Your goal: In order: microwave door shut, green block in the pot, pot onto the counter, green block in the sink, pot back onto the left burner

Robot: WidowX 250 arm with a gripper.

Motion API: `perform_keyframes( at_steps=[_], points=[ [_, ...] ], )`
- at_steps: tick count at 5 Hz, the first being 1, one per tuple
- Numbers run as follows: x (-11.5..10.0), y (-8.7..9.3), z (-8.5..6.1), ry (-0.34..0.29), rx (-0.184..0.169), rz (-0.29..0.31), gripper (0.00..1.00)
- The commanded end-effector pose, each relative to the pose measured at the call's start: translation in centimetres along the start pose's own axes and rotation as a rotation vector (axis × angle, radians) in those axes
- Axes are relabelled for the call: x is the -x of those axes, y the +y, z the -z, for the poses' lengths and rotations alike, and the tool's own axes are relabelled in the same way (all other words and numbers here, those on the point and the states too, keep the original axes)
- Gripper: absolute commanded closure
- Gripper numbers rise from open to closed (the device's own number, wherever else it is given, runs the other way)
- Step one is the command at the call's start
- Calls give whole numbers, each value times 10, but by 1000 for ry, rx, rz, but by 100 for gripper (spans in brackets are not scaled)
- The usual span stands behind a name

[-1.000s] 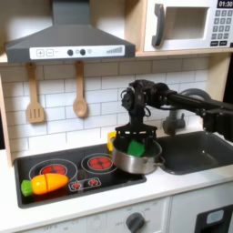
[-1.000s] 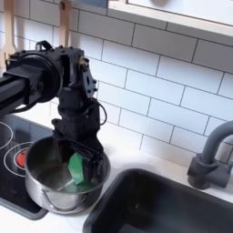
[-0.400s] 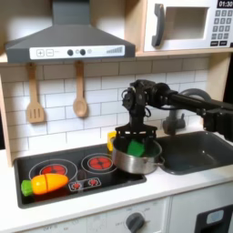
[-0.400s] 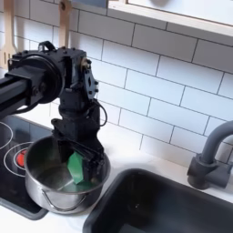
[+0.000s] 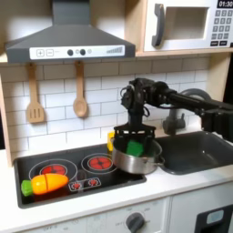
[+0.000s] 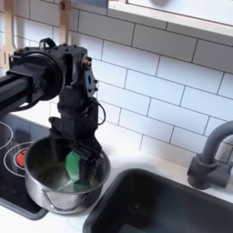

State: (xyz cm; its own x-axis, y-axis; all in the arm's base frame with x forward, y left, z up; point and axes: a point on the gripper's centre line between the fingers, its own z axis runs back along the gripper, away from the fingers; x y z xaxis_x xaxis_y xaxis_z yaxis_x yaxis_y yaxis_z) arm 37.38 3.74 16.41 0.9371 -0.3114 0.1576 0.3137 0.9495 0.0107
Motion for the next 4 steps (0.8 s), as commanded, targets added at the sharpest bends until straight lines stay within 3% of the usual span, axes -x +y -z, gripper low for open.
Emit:
perform_keyframes(
  at_steps=[1,2,3,4],
  points=[
    [-1,8,-6,-18,-11,-24,100],
    [-4,7,-10,-30,-9,-28,100],
    [-3,9,-12,-31,-5,-18,27],
    [-2,9,-10,-19,-7,7,0]
  ],
)
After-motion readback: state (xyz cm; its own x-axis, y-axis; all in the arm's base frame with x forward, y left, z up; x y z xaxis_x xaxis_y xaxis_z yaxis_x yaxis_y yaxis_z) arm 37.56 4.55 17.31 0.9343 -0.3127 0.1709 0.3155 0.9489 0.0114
